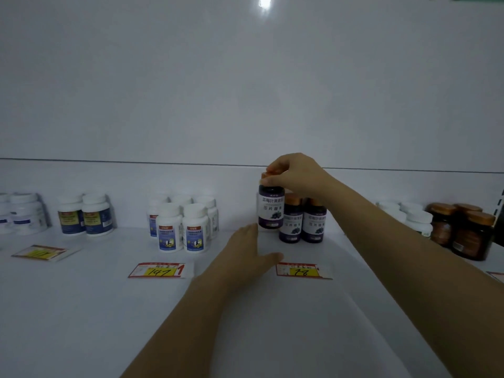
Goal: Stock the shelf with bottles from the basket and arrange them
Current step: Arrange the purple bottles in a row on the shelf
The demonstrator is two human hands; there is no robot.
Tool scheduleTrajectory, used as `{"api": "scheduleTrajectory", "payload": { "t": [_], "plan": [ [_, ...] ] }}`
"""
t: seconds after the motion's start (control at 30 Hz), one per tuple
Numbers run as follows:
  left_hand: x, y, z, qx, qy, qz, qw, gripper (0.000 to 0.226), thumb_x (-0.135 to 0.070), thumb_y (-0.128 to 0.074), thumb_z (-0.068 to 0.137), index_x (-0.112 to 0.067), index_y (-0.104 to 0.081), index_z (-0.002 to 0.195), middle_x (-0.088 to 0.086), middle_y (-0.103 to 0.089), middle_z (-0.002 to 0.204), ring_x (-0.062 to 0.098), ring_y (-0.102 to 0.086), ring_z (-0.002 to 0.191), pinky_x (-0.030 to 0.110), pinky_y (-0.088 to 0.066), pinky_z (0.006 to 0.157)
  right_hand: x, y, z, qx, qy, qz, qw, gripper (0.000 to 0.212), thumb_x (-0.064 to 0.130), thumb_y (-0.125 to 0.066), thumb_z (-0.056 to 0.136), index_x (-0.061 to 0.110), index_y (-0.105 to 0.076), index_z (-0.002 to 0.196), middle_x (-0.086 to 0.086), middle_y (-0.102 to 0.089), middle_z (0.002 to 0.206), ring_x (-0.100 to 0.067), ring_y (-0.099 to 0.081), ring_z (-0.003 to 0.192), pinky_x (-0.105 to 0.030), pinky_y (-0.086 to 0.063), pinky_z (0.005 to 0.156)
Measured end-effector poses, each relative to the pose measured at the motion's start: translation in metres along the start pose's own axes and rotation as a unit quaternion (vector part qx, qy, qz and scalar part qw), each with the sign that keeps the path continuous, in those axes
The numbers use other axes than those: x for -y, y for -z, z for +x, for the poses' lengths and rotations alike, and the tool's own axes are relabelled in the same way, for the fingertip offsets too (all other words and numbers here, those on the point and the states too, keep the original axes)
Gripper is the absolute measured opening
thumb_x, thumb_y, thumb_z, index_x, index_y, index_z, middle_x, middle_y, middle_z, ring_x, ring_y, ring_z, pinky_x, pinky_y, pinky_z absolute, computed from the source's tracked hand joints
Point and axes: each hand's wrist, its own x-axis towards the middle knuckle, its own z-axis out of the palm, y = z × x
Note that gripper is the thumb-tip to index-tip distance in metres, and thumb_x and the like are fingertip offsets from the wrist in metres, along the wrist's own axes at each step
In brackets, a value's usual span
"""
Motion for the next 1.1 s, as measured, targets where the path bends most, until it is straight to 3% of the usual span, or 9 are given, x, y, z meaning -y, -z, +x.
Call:
{"api": "scheduleTrajectory", "payload": {
  "t": [0.1,0.27,0.4,0.67,0.77,0.83,0.9,1.1],
  "plan": [
    [0.010,-0.006,0.007,0.044,0.030,0.134,0.990,0.074,-0.048,-0.038,0.097,-0.012,-0.002,0.152,0.004,0.001,0.160,0.018,0.000,0.147,0.030,-0.004,0.117,-0.008,-0.012,0.018,-0.009,0.002,-0.033,0.999,0.041,0.027,-0.074,0.080,0.011,-0.064,0.117,0.000,-0.065,0.112,-0.014,-0.059,0.102,-0.022,-0.045,0.079],
    [0.017,-0.015,0.014,0.073,0.052,0.223,0.971,0.067,-0.049,-0.019,0.100,-0.011,0.000,0.151,0.008,0.003,0.159,0.023,0.002,0.147,0.037,-0.002,0.119,-0.034,-0.035,0.022,-0.033,0.018,-0.043,0.998,0.027,0.021,-0.073,0.082,0.009,-0.067,0.105,-0.002,-0.066,0.105,-0.014,-0.060,0.098,-0.021,-0.043,0.079],
    [0.020,-0.017,0.013,0.084,0.058,0.242,0.965,0.066,-0.050,-0.012,0.100,-0.012,0.001,0.151,0.007,0.005,0.159,0.022,0.003,0.147,0.037,0.000,0.118,-0.044,-0.047,0.019,-0.061,0.068,-0.118,0.989,0.023,0.026,-0.070,0.085,0.011,-0.064,0.102,0.000,-0.057,0.100,-0.014,-0.054,0.091,-0.024,-0.045,0.079],
    [0.019,-0.018,0.011,0.097,0.061,0.245,0.963,0.065,-0.050,-0.010,0.100,-0.012,0.004,0.151,0.007,0.008,0.159,0.021,0.006,0.146,0.036,0.002,0.118,-0.058,-0.041,0.011,-0.085,0.147,-0.242,0.955,0.030,0.035,-0.054,0.094,0.016,-0.067,0.114,-0.004,-0.063,0.113,-0.024,-0.054,0.106,-0.037,-0.044,0.092],
    [0.019,-0.017,0.011,0.096,0.060,0.246,0.963,0.065,-0.050,-0.009,0.100,-0.012,0.004,0.151,0.007,0.008,0.159,0.021,0.006,0.146,0.036,0.002,0.118,-0.062,-0.030,0.011,-0.095,0.085,-0.328,0.936,0.035,0.036,-0.047,0.096,0.017,-0.058,0.123,-0.007,-0.057,0.124,-0.027,-0.047,0.115,-0.037,-0.036,0.098],
    [0.019,-0.017,0.011,0.098,0.061,0.244,0.963,0.065,-0.050,-0.009,0.100,-0.012,0.005,0.151,0.007,0.009,0.159,0.021,0.006,0.146,0.036,0.002,0.118,-0.068,-0.028,0.007,-0.067,0.036,-0.426,0.902,0.041,0.044,-0.041,0.097,0.018,-0.053,0.127,-0.009,-0.053,0.125,-0.029,-0.043,0.117,-0.039,-0.032,0.098],
    [0.019,-0.017,0.011,0.102,0.062,0.243,0.963,0.065,-0.050,-0.009,0.100,-0.012,0.005,0.151,0.007,0.009,0.159,0.021,0.007,0.146,0.036,0.003,0.117,-0.073,-0.032,0.004,-0.058,0.031,-0.460,0.886,0.042,0.043,-0.037,0.099,0.018,-0.050,0.129,-0.009,-0.053,0.125,-0.030,-0.044,0.118,-0.041,-0.030,0.101],
    [0.018,-0.017,0.009,0.099,0.061,0.239,0.964,0.066,-0.050,-0.009,0.100,-0.012,0.006,0.151,0.007,0.010,0.159,0.021,0.007,0.146,0.036,0.003,0.118,-0.065,-0.029,-0.002,-0.076,0.035,-0.371,0.925,0.028,0.032,-0.045,0.097,0.021,-0.057,0.120,-0.005,-0.059,0.110,-0.026,-0.052,0.109,-0.038,-0.024,0.104]
  ]
}}
